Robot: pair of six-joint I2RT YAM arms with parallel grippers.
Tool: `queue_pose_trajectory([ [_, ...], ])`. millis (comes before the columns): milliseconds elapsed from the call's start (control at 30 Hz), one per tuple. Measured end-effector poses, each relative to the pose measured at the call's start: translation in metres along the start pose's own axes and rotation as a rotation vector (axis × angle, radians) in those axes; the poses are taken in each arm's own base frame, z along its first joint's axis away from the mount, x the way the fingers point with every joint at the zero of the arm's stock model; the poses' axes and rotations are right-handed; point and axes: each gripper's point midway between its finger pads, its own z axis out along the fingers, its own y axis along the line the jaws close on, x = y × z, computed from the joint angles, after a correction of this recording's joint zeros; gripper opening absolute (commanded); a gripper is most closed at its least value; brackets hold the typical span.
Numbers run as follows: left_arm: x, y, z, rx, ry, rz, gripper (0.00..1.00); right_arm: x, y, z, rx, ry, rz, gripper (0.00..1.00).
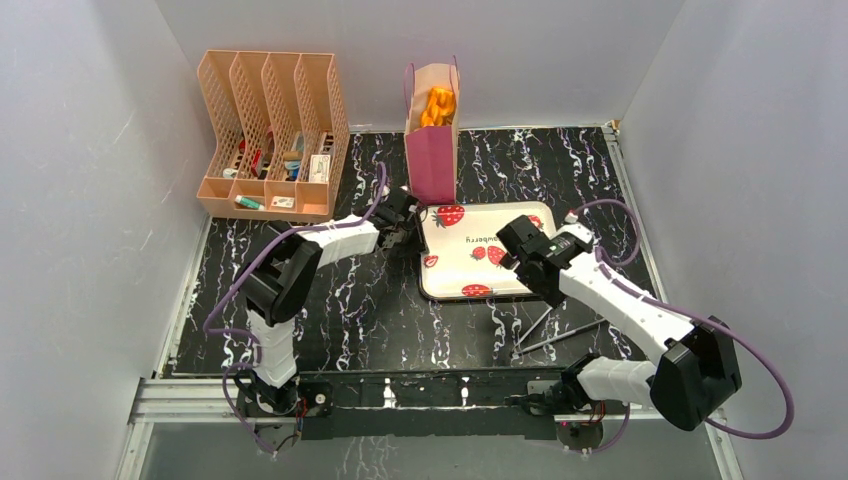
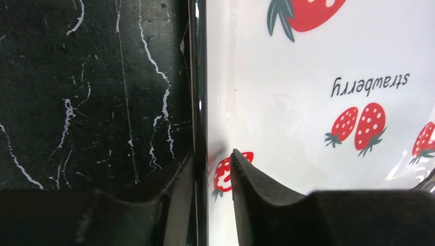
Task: Take the fake bread out of the paper bag
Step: Move the container to the center of the board.
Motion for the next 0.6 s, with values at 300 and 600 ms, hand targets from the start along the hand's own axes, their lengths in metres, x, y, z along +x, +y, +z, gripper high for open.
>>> queue_pose_trajectory([
  [300,0.003,-0.002,-0.006,0.033,-0.014,-0.005,0.45,0.031,-0.03,-0.001,0.079,0.114,0.068,0.98],
  [600,0.01,0.025,-0.025,-0.012,0.018,-0.014,0.47,0.052,-0.047,0.013,0.168,0.148,0.073,0.96],
])
